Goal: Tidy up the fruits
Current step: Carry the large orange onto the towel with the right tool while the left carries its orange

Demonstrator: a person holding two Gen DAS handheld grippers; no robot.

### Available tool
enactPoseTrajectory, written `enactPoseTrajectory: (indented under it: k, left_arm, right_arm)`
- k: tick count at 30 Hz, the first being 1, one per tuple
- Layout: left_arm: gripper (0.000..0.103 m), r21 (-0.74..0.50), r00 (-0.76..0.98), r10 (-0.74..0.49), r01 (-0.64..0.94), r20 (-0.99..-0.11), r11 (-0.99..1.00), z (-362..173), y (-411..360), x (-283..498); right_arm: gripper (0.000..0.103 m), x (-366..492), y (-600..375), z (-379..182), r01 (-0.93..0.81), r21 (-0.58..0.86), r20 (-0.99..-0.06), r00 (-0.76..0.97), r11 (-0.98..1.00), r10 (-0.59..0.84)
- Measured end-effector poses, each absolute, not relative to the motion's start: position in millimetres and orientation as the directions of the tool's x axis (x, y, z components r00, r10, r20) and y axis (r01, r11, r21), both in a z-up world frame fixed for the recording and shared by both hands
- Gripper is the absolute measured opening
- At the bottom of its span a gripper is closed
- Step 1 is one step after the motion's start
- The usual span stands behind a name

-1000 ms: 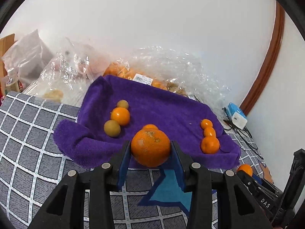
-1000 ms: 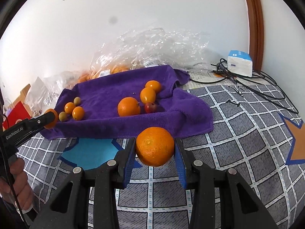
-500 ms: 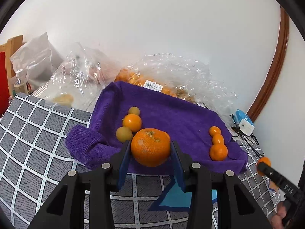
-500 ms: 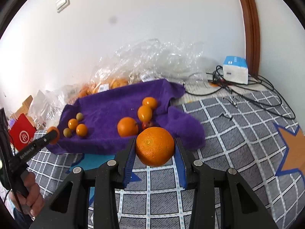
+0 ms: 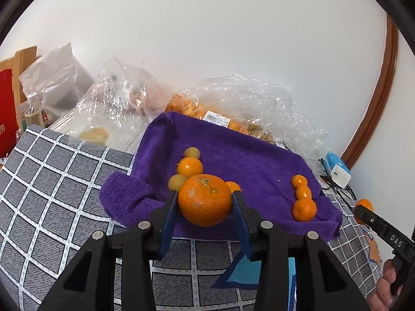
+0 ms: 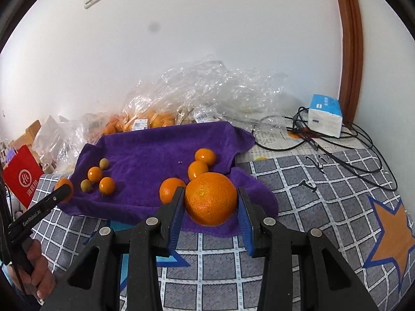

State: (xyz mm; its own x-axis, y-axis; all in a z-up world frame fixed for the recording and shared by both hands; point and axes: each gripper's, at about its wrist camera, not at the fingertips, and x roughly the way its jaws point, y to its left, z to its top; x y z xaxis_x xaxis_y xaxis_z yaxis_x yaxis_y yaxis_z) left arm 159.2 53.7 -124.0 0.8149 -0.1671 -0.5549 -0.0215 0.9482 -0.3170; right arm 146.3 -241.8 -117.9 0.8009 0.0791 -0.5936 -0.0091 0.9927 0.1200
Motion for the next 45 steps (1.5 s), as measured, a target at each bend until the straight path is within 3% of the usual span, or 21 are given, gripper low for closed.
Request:
enactPoseTrajectory:
  k: [16, 29, 45]
  left_arm:
    - [0.039, -0.336, 0.806, -0.146, -0.069, -0.573, 0.939, -116.3, 71.5, 165.7]
    - [0.039, -0.248, 0.803, -0.115, -0.042, -0.585, 0.968, -86.8, 75.2, 202.6]
    - [0.039, -0.254, 0.681, -0.191, 0.007, -0.707, 0.967, -106.2, 61.2, 257.7]
  right_arm:
    - [0.039, 179.2, -215.1, -111.0, -0.023, 0.06, -0.613, 0.788, 0.998, 0.055]
    - [0.039, 221.2, -208.5, -109.8, -0.024, 0.053, -0.629, 0.776, 0.998, 0.052]
    - [0.039, 281.7, -171.0, -150.2, -0.17, 0.039, -0.743, 0.654, 0.985, 0.143]
